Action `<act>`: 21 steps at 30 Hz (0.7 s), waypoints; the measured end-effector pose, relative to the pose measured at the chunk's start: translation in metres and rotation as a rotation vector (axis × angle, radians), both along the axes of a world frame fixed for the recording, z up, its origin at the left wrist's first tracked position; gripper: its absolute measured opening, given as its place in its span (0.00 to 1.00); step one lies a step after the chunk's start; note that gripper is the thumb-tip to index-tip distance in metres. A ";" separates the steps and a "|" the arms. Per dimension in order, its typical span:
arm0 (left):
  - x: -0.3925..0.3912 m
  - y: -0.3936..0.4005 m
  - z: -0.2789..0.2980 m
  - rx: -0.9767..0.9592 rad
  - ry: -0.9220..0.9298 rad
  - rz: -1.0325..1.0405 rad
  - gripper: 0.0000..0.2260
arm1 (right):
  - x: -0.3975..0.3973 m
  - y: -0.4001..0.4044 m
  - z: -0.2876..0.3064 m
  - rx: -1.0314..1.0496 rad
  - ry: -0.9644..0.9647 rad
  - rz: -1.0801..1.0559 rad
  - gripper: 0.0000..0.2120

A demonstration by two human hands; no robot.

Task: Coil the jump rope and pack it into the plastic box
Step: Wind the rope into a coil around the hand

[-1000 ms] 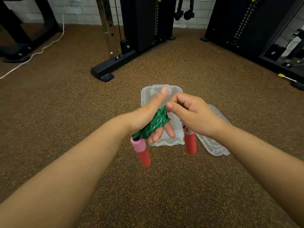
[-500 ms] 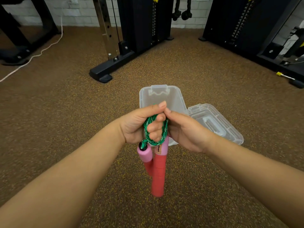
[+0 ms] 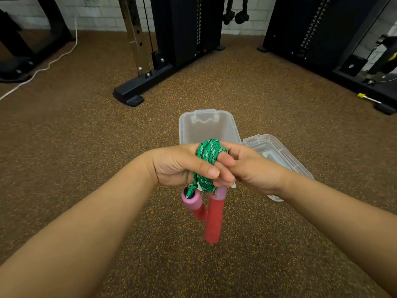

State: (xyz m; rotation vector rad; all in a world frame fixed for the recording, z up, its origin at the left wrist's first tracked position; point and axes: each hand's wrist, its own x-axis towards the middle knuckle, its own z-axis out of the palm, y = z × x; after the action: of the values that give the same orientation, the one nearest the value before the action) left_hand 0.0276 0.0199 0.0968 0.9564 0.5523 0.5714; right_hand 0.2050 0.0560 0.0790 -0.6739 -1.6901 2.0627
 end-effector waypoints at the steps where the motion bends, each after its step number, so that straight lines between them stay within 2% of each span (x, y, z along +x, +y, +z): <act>1: 0.000 0.000 0.002 0.018 0.029 -0.006 0.14 | 0.001 0.000 0.000 0.013 0.011 0.004 0.14; 4: -0.001 -0.002 0.007 0.052 0.149 -0.019 0.15 | 0.004 -0.001 -0.005 0.051 -0.014 -0.030 0.19; 8: 0.007 -0.006 0.013 0.043 0.273 0.006 0.13 | 0.008 -0.001 -0.007 0.026 -0.022 -0.037 0.21; 11: 0.013 -0.006 0.018 0.048 0.361 0.107 0.10 | 0.007 0.001 -0.007 0.071 -0.052 -0.077 0.17; 13: 0.016 -0.005 0.019 0.075 0.427 0.184 0.08 | 0.006 0.003 -0.008 0.112 -0.068 -0.109 0.18; 18: 0.027 -0.002 0.018 0.104 0.448 0.339 0.08 | 0.007 0.013 -0.002 0.224 -0.069 -0.167 0.18; 21: 0.027 -0.005 0.020 0.158 0.440 0.278 0.06 | 0.012 0.015 -0.002 0.324 -0.108 -0.124 0.12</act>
State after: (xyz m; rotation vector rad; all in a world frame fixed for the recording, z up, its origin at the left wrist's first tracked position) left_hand 0.0548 0.0150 0.1168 1.1734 1.0571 0.6627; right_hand 0.2174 0.0708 0.0766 -0.7696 -1.9324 1.6440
